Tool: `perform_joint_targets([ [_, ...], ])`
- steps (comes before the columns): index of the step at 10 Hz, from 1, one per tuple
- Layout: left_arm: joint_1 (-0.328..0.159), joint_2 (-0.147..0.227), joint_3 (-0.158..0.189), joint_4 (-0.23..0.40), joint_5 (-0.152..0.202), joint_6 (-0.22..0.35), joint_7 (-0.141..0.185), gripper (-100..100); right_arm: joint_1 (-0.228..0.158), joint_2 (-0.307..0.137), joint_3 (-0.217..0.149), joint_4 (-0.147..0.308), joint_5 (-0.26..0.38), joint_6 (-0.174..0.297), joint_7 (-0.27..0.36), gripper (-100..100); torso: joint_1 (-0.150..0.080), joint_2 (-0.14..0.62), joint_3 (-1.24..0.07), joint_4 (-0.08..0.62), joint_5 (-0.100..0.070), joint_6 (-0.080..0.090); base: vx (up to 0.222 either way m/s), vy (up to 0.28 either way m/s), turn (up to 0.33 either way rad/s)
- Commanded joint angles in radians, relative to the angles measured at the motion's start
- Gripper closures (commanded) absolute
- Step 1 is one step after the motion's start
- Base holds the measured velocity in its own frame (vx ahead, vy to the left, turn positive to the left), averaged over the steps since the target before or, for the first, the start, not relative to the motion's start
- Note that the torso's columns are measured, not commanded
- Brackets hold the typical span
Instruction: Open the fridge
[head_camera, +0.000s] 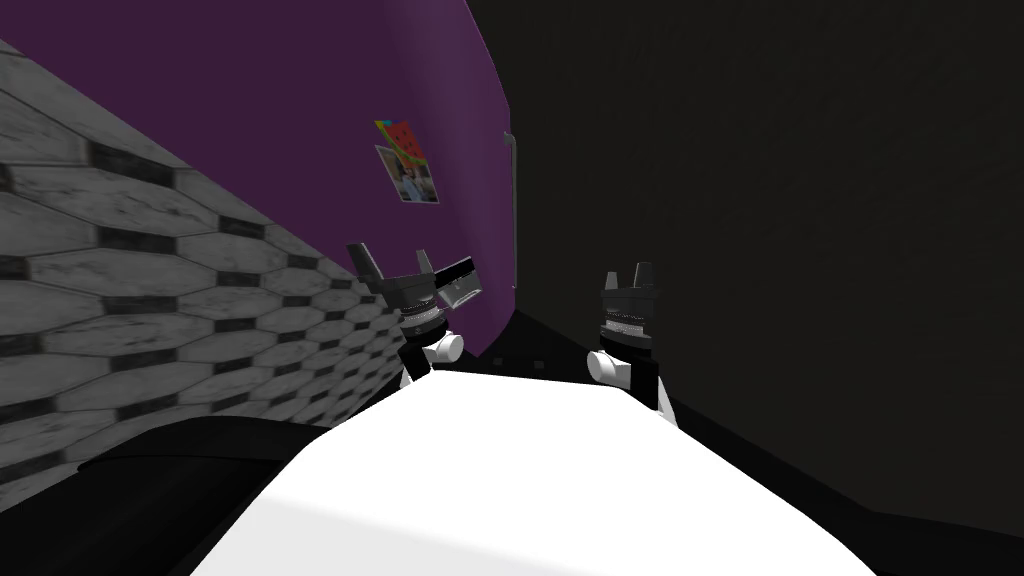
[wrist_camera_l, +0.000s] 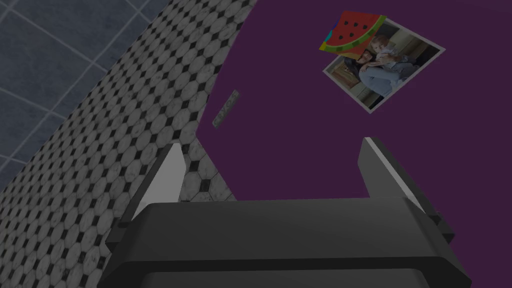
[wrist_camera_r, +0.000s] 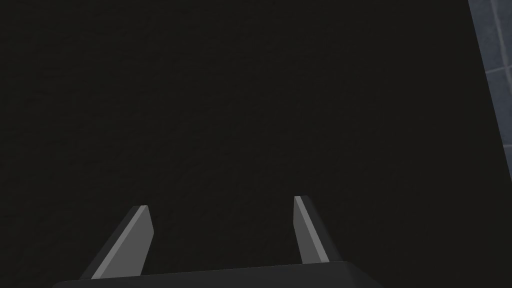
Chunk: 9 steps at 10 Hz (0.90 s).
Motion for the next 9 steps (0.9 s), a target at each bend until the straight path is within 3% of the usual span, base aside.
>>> perform_joint_targets([
  [1, 0.0, 0.0, 0.0, 0.0, 0.0, 0.0, 0.0, 0, 0.0, 0.0, 0.0, 0.0, 0.0, 0.0, 0.0, 0, 0.0, 0.04, -0.082, 0.041, 0.0, 0.0, 0.0, 0.0, 0.0],
  [9, 0.0, 0.0, 0.0, 0.0, 0.0, 0.0, 0.0, 0, 0.0, 0.0, 0.0, 0.0, 0.0, 0.0, 0.0, 0, 0.0, 0.618, -1.234, 0.617, 0.0, 0.0, 0.0, 0.0, 0.0],
])
